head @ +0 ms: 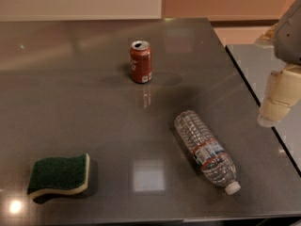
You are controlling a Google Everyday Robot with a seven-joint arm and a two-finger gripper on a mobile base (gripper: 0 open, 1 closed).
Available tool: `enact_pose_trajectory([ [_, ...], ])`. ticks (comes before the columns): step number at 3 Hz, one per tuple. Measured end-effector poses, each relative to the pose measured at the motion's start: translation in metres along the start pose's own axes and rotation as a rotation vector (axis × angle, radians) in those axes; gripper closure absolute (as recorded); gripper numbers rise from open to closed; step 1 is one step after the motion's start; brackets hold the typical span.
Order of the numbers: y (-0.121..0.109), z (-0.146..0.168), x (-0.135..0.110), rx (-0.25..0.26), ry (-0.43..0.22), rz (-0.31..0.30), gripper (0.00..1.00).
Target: Pick water bottle
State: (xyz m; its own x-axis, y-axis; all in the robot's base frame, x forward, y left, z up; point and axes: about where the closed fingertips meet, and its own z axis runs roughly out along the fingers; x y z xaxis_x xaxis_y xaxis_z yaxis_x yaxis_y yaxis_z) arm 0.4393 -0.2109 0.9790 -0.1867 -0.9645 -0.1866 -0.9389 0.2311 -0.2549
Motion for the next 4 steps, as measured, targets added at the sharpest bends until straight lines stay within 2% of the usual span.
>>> enact_pose_trajectory([
  [1,0.005,0.0,-0.005,-0.005,-0.014,-0.084,0.0],
  [2,0.023,0.007,-0.017,-0.04,-0.062,-0.271,0.0],
  [4,0.057,0.028,-0.028,-0.083,-0.159,-0.599,0.0],
])
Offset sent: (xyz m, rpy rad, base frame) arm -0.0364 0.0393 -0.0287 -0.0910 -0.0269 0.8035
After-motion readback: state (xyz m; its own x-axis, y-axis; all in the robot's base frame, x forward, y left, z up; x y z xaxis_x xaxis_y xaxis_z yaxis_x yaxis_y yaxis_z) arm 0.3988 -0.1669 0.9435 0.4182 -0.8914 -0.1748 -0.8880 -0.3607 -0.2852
